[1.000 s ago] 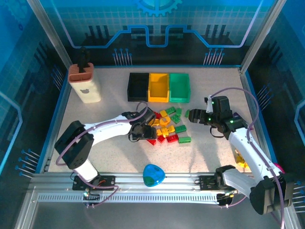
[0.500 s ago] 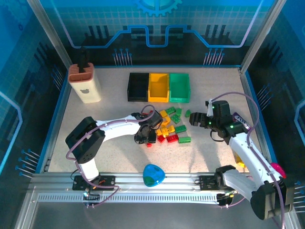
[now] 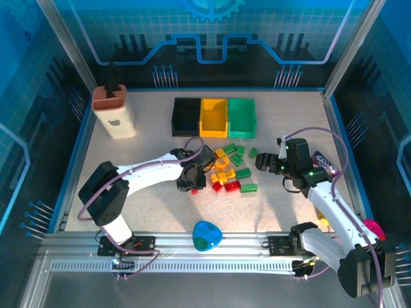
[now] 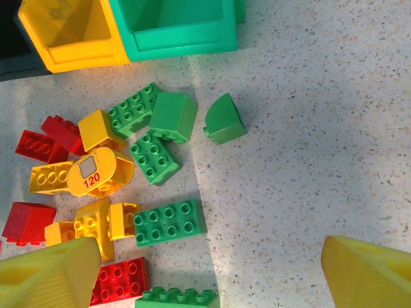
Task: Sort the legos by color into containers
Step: Pick up the lego from the middle-left of the table, then place the lego in the container.
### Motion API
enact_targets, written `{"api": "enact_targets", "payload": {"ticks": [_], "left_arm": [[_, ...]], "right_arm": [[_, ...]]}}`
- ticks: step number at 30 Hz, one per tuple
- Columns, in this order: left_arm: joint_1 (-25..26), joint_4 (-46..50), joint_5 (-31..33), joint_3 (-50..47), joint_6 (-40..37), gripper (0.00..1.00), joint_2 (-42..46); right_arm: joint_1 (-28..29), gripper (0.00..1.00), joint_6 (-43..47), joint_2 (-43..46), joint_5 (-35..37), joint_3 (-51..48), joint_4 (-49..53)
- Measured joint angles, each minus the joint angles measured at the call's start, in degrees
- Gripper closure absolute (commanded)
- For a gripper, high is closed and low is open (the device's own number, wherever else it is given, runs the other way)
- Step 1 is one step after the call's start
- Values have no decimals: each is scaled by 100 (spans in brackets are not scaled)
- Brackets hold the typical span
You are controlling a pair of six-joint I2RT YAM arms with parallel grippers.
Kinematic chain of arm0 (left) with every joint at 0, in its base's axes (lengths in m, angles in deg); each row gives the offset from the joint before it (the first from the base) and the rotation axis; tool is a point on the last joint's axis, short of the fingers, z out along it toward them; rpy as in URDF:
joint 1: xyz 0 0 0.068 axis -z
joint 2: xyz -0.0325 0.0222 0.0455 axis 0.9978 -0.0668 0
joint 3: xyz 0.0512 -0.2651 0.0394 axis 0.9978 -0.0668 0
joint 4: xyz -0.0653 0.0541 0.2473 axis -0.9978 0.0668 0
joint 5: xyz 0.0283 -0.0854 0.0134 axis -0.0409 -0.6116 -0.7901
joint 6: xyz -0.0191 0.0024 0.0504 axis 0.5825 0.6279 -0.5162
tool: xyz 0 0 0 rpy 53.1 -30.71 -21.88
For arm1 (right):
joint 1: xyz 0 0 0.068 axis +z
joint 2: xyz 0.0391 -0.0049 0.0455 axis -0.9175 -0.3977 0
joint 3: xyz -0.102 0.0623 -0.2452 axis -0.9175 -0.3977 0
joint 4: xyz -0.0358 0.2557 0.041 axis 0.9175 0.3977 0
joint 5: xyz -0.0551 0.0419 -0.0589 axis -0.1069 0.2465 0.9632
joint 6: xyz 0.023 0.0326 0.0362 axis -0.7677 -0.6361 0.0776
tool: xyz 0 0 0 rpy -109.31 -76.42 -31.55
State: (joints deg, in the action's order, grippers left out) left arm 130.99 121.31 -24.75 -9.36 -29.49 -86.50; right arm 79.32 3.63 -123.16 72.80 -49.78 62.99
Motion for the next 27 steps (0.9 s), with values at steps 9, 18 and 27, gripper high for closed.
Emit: {"api": "enact_targets", "payload": {"ticks": [9,18,27], "left_arm": [[-1246,160,-20,1064,-404,100,321],[-2382,111,-81,3121,-1132,98,-1010],[-2820,129,-81,5147,-1781,93,-2955]], "right_arm": [[0,11,0,0,-151,-164,-52],[26,12,-15,-11,-280,-164,-76],[157,13,-92,160,-306,-122,103]]}}
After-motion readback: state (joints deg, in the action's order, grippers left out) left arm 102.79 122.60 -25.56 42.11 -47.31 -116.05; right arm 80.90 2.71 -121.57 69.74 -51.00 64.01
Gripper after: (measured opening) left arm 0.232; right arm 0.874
